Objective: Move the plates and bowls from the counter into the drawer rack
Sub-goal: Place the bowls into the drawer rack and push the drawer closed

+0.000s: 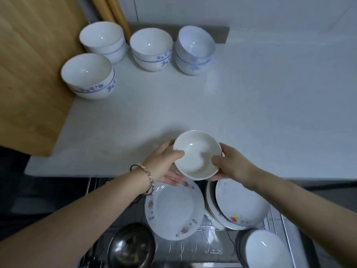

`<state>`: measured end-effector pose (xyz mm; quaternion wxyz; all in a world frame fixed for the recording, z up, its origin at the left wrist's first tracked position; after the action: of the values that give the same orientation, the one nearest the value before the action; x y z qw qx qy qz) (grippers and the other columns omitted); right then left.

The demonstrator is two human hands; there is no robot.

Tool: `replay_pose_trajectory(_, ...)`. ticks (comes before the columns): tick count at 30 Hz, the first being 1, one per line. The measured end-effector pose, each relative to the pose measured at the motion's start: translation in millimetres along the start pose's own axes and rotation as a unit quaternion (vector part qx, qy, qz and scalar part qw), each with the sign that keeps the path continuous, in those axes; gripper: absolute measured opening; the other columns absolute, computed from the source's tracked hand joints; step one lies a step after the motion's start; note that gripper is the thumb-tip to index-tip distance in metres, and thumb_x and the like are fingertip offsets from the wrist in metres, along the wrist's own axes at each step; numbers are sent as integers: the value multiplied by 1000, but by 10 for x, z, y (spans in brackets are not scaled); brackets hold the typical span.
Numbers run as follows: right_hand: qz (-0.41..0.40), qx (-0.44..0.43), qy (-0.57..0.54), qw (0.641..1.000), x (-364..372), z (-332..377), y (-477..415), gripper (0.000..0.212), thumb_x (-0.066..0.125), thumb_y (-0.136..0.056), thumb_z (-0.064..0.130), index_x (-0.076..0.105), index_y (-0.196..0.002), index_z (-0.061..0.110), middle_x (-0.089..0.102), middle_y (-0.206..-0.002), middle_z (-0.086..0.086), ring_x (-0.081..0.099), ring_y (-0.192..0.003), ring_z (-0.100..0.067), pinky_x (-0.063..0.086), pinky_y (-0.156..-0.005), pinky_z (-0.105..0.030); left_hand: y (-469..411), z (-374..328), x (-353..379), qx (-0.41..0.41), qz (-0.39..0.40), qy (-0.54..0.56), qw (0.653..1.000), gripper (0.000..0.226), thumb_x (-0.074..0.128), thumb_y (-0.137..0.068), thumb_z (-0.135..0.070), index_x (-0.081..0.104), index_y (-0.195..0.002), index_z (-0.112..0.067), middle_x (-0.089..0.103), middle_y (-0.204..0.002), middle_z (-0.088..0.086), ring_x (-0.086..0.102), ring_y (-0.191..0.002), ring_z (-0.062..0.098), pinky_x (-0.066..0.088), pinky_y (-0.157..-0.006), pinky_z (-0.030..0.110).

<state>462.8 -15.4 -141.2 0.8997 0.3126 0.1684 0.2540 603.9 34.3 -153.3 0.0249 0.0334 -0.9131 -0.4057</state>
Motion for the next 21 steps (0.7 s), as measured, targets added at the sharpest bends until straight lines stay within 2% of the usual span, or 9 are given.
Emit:
replay_pose_trajectory(2, 25, -15, 59, 998, 62, -224, 296, 35, 48, -86, 8, 47, -114, 29, 61, -90, 2, 67, -77, -22, 61, -67, -33, 159, 308, 132, 7, -14, -28, 999, 40, 44, -91, -1, 44, -124, -23, 59, -93, 3, 66, -53, 21, 57, -49, 31)
replay_pose_trajectory(4, 46, 10, 110, 993, 136, -560, 537, 38, 49, -88, 8, 42, -113, 36, 61, -84, 4, 67, -70, -24, 59, -67, -34, 290, 690, 281, 7, -24, -64, 998, 45, 39, -89, 6, 46, -122, -24, 55, -101, 5, 64, -71, 25, 58, -49, 33)
replay_pose_trajectory(6, 52, 54, 130, 989, 196, -932, 684, 38, 50, -89, 12, 39, -113, 39, 61, -83, 4, 65, -62, -20, 60, -66, -35, 339, 1074, 392, 1, -31, -96, 995, 50, 41, -88, 5, 45, -130, -23, 53, -114, 7, 59, -94, 32, 59, -54, 37)
replay_pose_trajectory(8, 47, 82, 156, 983, 272, -1299, 784, 32, 50, -90, 20, 45, -117, 36, 65, -92, -1, 66, -69, -24, 59, -75, -39, 341, 1479, 514, -13, -24, -143, 989, 51, 44, -89, 2, 44, -134, -21, 55, -119, 10, 57, -104, 33, 57, -62, 36)
replay_pose_trajectory(10, 38, 87, 219, 971, 342, -1647, 784, 35, 47, -91, 19, 51, -124, 27, 67, -110, -8, 67, -92, -28, 55, -84, -36, 302, 1852, 622, -42, -6, -166, 985, 50, 45, -90, 1, 43, -135, -21, 54, -115, 8, 58, -100, 31, 56, -58, 34)
replay_pose_trajectory(13, 55, 118, 258, 957, 510, -2242, 679, 46, 45, -89, 11, 48, -134, 19, 62, -125, -10, 60, -111, -28, 51, -83, -31, 204, 2400, 721, -133, 28, -162, 977, 50, 42, -93, -3, 37, -140, -21, 48, -111, 5, 59, -70, 24, 56, -49, 31)
replay_pose_trajectory(15, 50, 137, 250, 957, 592, -2617, 570, 46, 44, -89, 9, 48, -134, 17, 61, -126, -13, 59, -112, -31, 55, -82, -39, 128, 2676, 683, -170, 27, -196, 965, 48, 44, -94, -13, 35, -141, -22, 54, -109, 7, 63, -67, 22, 57, -57, 34)
replay_pose_trajectory(18, 44, 171, 275, 945, 721, -3082, 403, 49, 43, -90, 11, 42, -139, 16, 59, -128, -16, 57, -115, -34, 51, -92, -42, 15, 2850, 514, -166, 0, -275, 947, 46, 47, -94, -28, 39, -138, -17, 59, -124, 11, 64, -103, 28, 56, -85, 37)
replay_pose_trajectory(21, 46, 199, 284, 937, 883, -3442, 220, 53, 40, -93, 12, 34, -145, 17, 55, -135, -16, 52, -123, -33, 43, -98, -35, -64, 2919, 256, -156, -48, -284, 945, 33, 44, -97, -17, 50, -129, -11, 55, -133, 9, 55, -119, 24, 46, -96, 27)
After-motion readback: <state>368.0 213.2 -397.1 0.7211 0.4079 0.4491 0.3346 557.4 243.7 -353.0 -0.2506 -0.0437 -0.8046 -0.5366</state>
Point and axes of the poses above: each hand's wrist, its own y-axis away from the middle knuckle, its own x-axis out of the palm, z = x × y, the point moved 10 cm from there along -y, towards the middle knuckle
